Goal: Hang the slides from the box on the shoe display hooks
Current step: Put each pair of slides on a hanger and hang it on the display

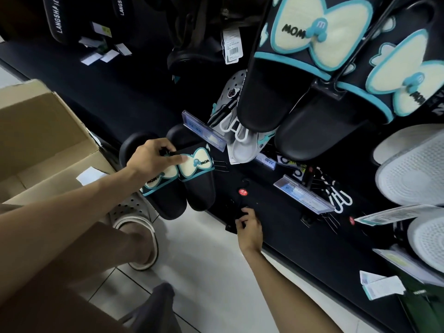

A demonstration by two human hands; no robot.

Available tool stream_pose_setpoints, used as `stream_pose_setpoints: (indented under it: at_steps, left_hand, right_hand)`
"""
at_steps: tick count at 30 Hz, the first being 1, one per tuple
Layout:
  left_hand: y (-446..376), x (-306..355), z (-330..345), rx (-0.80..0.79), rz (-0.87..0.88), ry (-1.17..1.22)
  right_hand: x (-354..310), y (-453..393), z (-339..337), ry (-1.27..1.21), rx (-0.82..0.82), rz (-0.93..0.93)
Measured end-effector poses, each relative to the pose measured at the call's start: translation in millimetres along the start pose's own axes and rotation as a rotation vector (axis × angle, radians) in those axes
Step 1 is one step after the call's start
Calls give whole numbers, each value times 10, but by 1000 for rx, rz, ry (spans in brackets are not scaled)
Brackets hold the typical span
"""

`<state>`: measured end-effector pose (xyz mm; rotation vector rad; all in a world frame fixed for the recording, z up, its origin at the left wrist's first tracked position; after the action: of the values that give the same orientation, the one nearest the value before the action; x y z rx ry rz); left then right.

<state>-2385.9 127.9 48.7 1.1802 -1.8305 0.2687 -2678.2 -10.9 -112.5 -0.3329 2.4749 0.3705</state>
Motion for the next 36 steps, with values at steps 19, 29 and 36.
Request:
stream_pose_setpoints:
  at_steps: [19,29,36]
  left_hand:
    - [-127,-39,-80,46,25,-24]
    - [-159,-15,45,16,61,-66]
    - [-126,-29,-114,76,73,-63]
  right_hand:
    - [-192,-520,140,202,-162,282]
    - [-301,-382,117,176,-283,207]
    - [-497,-244,83,130,-308,48]
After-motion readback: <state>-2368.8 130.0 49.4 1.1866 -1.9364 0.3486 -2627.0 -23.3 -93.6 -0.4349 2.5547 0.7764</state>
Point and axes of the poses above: each hand's wrist, its own y-axis away from the middle knuckle, its own z-axis out of the palm, x = y × z, the point moved 7 cm from there along -y, towards the middle knuckle, and after that the axes turned 7 degrees about x, right-handed, at the moved point
